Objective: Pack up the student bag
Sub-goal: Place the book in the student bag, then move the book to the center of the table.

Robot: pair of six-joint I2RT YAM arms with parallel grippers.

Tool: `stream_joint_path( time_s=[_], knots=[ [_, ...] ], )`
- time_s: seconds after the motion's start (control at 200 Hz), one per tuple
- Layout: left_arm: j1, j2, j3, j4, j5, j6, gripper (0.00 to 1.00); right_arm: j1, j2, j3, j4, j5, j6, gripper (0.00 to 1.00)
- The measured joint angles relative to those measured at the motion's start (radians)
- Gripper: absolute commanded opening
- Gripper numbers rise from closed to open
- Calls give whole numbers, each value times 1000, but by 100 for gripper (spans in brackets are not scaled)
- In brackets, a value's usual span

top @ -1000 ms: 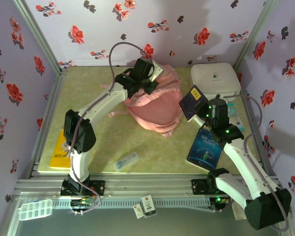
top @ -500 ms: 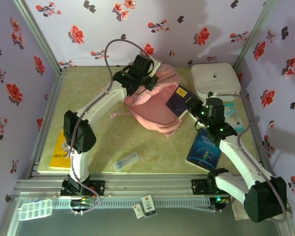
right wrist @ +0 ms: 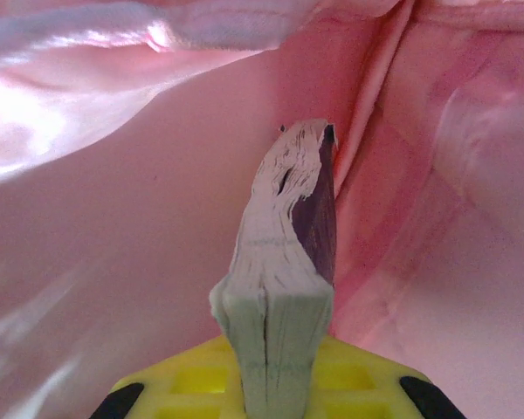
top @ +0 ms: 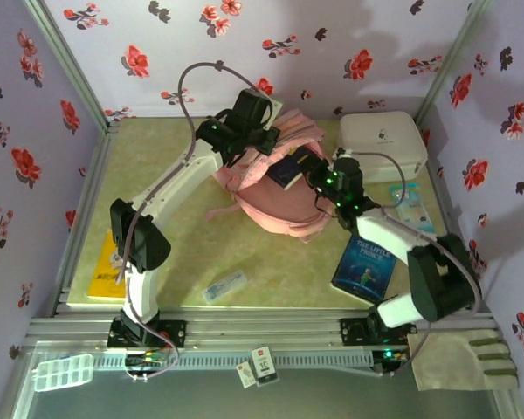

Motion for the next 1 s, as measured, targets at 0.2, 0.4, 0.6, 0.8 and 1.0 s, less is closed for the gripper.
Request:
stream_joint_path(
  time_s=[0.2, 0.4, 0.6, 0.8, 1.0],
  knots=[
    [0, 0, 0, -4, 0, -8, 0, 53, 227, 145, 26, 106, 47, 14],
    [12, 0, -1, -6, 0, -23, 0, 66, 420, 256, 3, 172, 109, 29],
    [43, -14, -40, 6, 0, -39, 0, 78, 490, 304, -8, 153, 156, 51],
    [90, -62, -150, 43, 0, -56, 0, 72, 392, 224, -17, 107, 166, 57],
    [132, -122, -291, 97, -13, -79, 0, 65, 151, 117, -127, 98, 127, 62]
  ],
)
